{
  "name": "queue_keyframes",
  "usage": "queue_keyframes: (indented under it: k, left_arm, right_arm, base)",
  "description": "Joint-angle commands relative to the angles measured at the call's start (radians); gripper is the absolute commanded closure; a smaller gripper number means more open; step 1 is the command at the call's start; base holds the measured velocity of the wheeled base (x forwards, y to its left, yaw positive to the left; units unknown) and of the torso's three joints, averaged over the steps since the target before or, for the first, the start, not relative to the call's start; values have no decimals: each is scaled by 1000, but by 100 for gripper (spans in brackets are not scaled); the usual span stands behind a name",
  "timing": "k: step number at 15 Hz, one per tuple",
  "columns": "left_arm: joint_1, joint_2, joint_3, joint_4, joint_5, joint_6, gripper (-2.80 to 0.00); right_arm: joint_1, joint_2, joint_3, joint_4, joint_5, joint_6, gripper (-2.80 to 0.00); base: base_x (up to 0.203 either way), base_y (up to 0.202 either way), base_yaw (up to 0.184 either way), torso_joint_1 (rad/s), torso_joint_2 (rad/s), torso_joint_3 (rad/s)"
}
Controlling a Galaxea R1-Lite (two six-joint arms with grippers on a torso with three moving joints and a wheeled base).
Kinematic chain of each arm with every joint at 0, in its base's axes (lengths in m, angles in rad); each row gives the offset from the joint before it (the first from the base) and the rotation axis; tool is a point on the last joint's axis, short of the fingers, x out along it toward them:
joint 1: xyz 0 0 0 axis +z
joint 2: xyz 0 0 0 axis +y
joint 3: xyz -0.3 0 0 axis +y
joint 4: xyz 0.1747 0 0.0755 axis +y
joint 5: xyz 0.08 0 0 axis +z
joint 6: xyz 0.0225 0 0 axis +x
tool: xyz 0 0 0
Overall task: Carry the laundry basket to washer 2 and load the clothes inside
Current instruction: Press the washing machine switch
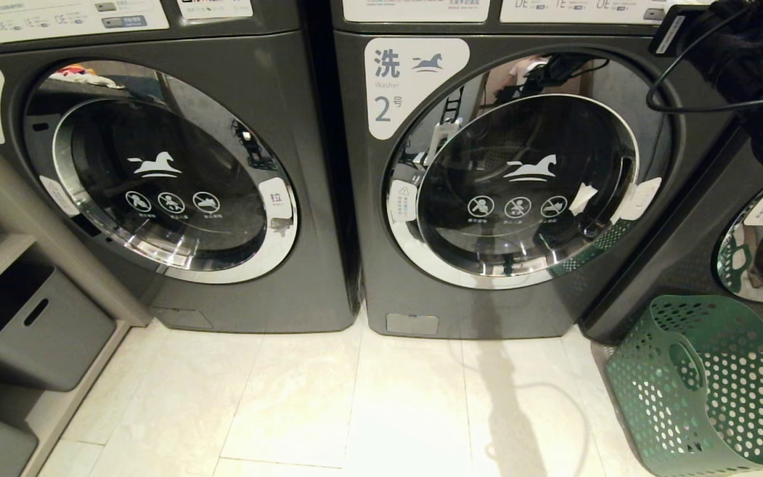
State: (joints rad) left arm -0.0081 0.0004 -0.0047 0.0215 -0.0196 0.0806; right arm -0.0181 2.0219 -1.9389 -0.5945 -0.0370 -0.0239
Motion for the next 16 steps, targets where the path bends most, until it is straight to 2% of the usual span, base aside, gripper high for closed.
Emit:
queue_keyframes:
  k: [1,8,13,16]
  left_arm:
    - [0,0,0,0,0,2,0]
    - [0,0,0,0,0,2,0]
    - [0,0,0,0,0,2,0]
    - [0,0,0,0,0,2,0]
  right_arm:
    - [1,1,18,4,0,2,0]
    - [3,-72,108,14,4,5,0]
    - [47,-246,329,114,23,49,0]
    - [47,-244,298,116,19,46,0]
  base:
    - [0,0,0,0,0,0]
    - [0,0,0,0,0,0]
    - [0,0,0,0,0,0]
    - [0,0,0,0,0,0]
